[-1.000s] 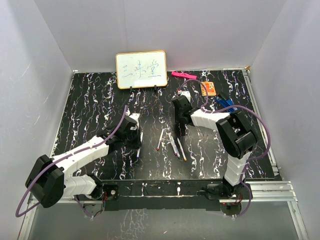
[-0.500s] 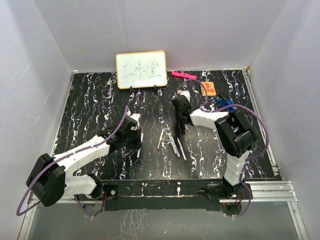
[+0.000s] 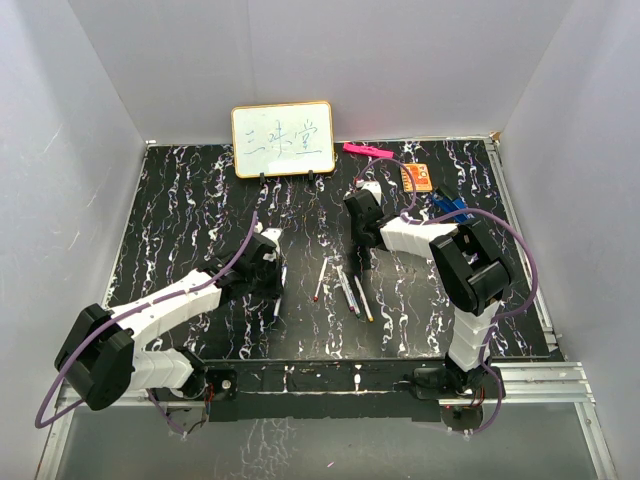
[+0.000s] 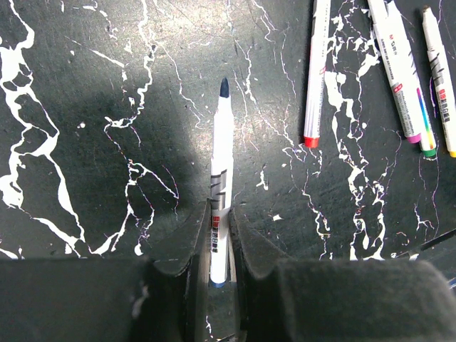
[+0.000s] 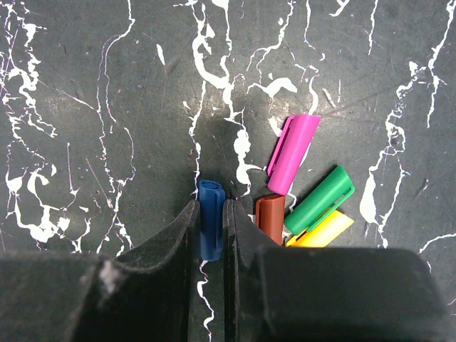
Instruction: Insert the pens into the pen caps
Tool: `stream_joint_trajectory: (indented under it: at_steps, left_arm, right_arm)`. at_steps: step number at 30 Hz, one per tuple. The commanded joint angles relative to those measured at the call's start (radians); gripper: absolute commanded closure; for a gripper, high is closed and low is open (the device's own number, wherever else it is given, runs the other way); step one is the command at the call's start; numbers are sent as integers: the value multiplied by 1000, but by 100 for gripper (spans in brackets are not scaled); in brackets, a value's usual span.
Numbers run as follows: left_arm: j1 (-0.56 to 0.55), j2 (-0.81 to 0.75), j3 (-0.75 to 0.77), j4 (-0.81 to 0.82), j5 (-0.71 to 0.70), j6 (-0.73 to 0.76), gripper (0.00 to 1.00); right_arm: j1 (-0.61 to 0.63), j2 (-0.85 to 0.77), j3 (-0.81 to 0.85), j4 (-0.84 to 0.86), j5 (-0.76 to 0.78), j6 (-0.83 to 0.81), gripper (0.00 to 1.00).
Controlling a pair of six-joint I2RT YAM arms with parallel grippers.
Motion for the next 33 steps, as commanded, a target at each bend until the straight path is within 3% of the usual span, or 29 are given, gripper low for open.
stream_joint_trajectory:
  at_steps: [1,15,33]
  left_arm:
    - [-5,-30,27,10,17,15,100]
    - [-5,15,39,117,50,20,100]
    - [-5,11,34,96,39,23,100]
  right_arm:
    - [3,7,3,-6,-23,20,100]
    - [3,-131,12,58,12,-39,100]
    - [2,28,45,3,5,-30,100]
